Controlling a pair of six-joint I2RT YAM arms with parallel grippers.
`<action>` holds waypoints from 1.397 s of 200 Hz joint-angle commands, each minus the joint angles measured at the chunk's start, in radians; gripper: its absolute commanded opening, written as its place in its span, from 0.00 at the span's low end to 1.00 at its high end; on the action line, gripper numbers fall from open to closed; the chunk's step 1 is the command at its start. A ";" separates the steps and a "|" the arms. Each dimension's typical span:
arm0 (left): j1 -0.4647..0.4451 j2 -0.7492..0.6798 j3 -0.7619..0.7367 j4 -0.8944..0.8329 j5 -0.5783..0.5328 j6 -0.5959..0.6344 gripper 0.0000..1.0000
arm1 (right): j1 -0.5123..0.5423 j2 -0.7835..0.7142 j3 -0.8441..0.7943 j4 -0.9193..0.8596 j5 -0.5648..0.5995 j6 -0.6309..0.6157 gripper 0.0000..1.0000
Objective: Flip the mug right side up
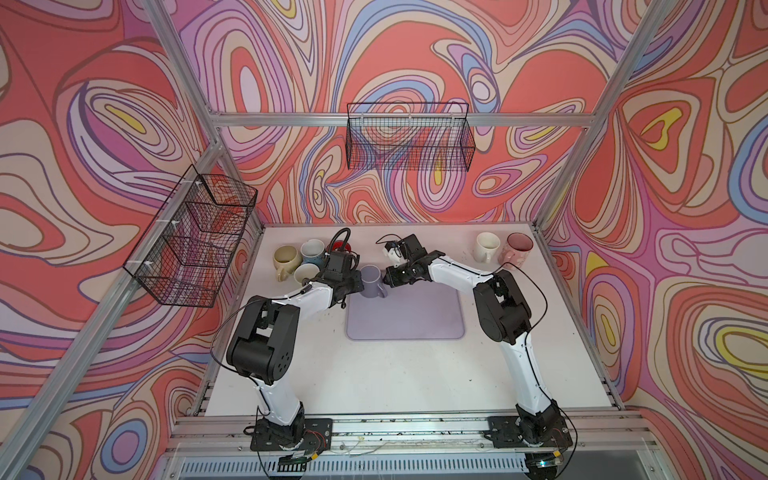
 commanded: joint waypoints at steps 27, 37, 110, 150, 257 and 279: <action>-0.012 -0.004 -0.005 0.075 0.079 -0.010 0.11 | 0.073 -0.065 -0.057 0.086 -0.054 0.077 0.11; -0.013 -0.007 -0.006 0.074 0.078 -0.005 0.11 | 0.082 -0.071 -0.062 0.085 -0.054 0.086 0.11; -0.012 -0.150 -0.134 0.056 0.096 0.021 0.40 | 0.073 -0.192 -0.184 -0.012 0.125 0.080 0.11; -0.019 -0.309 -0.240 0.056 0.127 0.034 0.49 | 0.010 -0.267 -0.242 -0.033 0.162 0.062 0.12; -0.127 -0.138 -0.146 0.057 0.113 0.180 0.57 | -0.112 -0.466 -0.381 -0.023 0.215 0.043 0.13; -0.131 -0.084 -0.100 0.048 0.073 0.186 0.56 | -0.117 -0.489 -0.400 -0.020 0.227 0.040 0.13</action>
